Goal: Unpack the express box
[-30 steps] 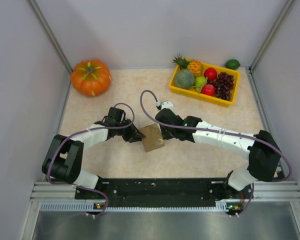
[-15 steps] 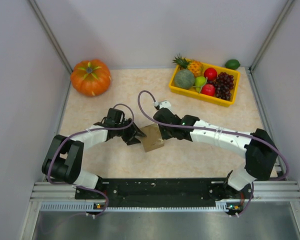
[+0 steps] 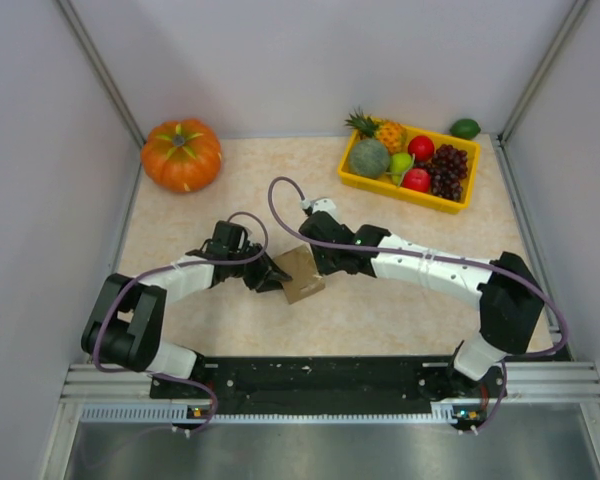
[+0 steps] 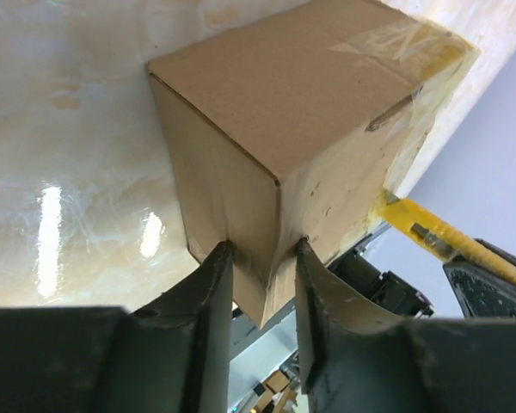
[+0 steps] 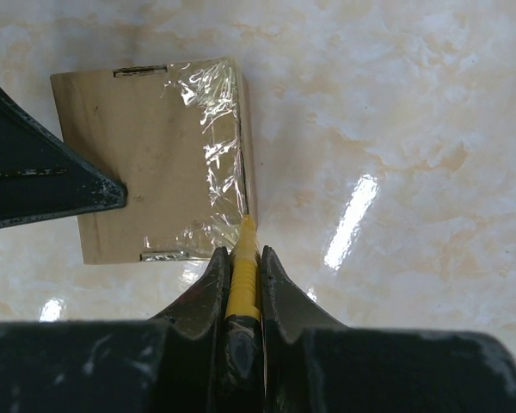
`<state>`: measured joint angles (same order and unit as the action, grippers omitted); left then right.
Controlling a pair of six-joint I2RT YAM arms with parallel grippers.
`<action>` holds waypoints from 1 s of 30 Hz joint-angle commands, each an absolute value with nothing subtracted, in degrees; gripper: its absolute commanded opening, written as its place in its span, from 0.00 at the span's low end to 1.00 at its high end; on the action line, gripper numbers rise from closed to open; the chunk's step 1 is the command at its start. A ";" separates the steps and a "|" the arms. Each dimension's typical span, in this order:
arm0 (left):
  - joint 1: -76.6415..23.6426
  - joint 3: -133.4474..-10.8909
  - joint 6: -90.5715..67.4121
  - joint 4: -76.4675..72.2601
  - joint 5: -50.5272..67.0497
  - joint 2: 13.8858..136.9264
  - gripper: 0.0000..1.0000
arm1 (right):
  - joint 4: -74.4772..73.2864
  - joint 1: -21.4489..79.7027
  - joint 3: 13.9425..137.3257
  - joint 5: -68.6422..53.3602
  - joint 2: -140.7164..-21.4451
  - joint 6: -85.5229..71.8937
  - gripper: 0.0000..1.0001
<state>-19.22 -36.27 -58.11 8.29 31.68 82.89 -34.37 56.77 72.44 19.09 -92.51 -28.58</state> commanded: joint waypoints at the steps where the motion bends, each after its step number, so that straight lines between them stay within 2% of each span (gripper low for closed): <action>1: -19.60 -34.54 -60.82 7.82 29.62 83.67 0.26 | -34.36 57.04 76.46 19.42 -91.76 -28.65 0.00; 4: -19.60 -34.63 -61.70 9.75 27.69 82.80 0.17 | -35.59 57.57 77.69 21.00 -91.23 -28.13 0.00; 9: -19.60 -35.68 -61.79 12.74 23.82 81.83 0.13 | -36.56 58.01 78.40 21.88 -90.27 -28.30 0.00; 20: -19.60 -37.79 -61.35 16.08 21.62 82.97 0.10 | -37.35 58.10 77.52 22.24 -89.74 -28.48 0.00; 30: -20.13 -38.85 -67.32 15.99 18.64 83.06 0.06 | -37.35 58.71 73.75 22.06 -87.98 -29.79 0.00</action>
